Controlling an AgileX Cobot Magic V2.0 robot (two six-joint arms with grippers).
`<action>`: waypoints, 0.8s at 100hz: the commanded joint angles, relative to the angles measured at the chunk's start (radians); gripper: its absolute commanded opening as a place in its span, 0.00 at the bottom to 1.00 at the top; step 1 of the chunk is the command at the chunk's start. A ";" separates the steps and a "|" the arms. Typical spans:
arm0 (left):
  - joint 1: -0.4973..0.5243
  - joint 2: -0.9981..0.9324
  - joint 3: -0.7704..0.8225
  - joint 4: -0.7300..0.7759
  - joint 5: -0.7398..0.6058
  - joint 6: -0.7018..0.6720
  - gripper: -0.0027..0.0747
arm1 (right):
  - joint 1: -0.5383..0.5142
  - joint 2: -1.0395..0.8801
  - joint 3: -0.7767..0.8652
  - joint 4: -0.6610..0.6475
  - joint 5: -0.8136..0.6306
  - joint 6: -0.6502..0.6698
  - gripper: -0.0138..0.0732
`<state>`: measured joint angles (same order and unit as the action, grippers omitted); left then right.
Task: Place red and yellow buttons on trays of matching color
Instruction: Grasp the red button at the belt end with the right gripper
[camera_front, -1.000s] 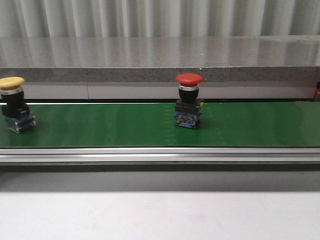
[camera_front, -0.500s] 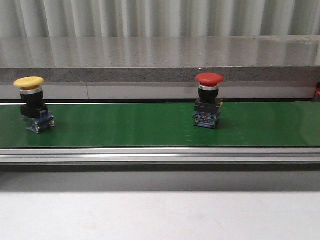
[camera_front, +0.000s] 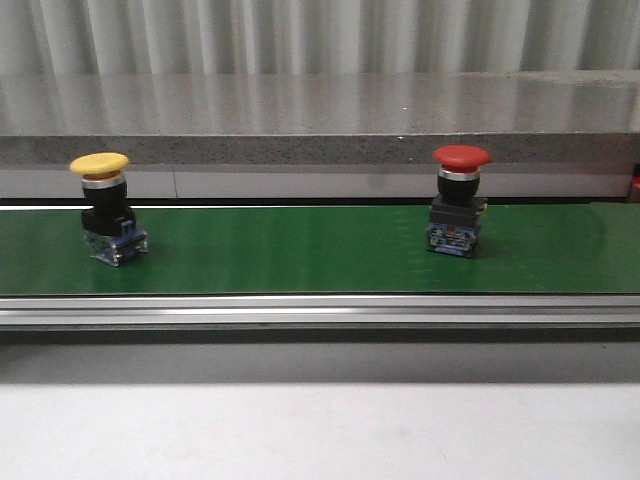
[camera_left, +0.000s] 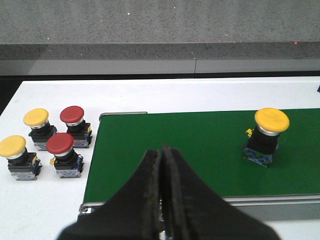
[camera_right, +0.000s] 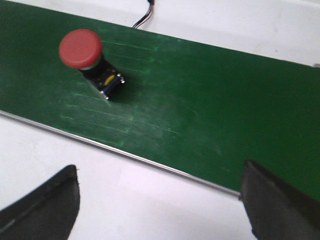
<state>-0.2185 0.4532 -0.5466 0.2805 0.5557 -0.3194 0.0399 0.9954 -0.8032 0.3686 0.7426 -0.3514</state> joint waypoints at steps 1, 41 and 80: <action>-0.009 0.003 -0.026 0.011 -0.068 -0.001 0.01 | 0.045 0.031 -0.026 0.029 -0.100 -0.034 0.90; -0.009 0.003 -0.026 0.011 -0.068 -0.001 0.01 | 0.184 0.280 -0.029 0.029 -0.329 -0.039 0.90; -0.009 0.003 -0.026 0.011 -0.068 -0.001 0.01 | 0.184 0.421 -0.088 0.029 -0.444 -0.039 0.90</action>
<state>-0.2185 0.4532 -0.5466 0.2805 0.5557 -0.3194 0.2209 1.4210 -0.8392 0.3791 0.3620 -0.3809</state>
